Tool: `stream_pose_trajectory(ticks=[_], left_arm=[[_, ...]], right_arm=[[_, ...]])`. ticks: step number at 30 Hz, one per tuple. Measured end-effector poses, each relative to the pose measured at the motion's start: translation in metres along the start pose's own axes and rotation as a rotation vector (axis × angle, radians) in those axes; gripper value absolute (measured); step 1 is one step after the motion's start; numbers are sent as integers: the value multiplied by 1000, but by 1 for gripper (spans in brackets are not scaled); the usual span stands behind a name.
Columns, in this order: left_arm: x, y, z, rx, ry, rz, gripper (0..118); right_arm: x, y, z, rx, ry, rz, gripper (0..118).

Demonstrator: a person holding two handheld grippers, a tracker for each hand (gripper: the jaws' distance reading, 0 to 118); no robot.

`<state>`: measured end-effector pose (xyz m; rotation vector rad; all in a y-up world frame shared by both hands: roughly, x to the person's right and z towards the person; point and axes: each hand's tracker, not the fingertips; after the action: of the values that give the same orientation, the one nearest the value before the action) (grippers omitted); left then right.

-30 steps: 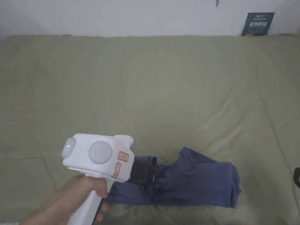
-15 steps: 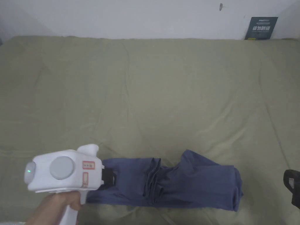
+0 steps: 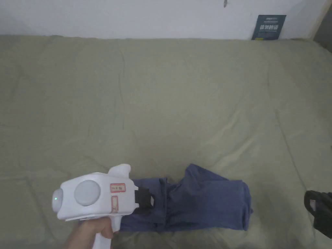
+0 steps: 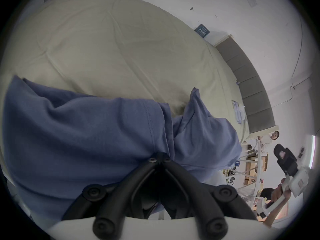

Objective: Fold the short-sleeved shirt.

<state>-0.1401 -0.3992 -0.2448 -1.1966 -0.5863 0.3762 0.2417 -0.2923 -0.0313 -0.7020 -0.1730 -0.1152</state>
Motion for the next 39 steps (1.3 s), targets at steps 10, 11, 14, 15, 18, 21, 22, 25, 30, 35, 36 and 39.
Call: stream_pose_trajectory(ticks=[10,11,14,15,18,21,22,25,30,35,36,39], left_arm=[[-136,5,108,158,-91,240,0],[-143,5,105,155,-122,280,0],[-164,5,103,178,-160,330,0],[-167,8,101,165,-172,335,0],[-171,9,95,135,-158,293,0],[-169,8,83,79,-225,244,0],[-168,8,79,76,-231,248,15],[-167,10,72,85,-265,225,95],[-168,14,46,-23,-417,224,118],[-157,21,13,-50,-480,236,98],[-156,22,8,-43,-468,238,62],[-163,24,-8,-75,-318,171,12]], right_arm=[[-37,11,-10,6,54,16,1],[-40,11,-11,3,64,17,1],[-52,13,-10,-7,77,30,1],[-54,14,-10,-9,76,40,1],[-58,17,-11,-15,65,56,1],[-55,18,-15,-18,59,46,1],[-56,17,-15,-20,56,43,1],[-57,17,-16,-30,59,37,1],[-57,15,-18,-52,49,48,1],[-52,11,-22,-65,51,21,1],[-52,11,-21,-65,51,18,1],[-50,11,-18,-62,51,19,1]])
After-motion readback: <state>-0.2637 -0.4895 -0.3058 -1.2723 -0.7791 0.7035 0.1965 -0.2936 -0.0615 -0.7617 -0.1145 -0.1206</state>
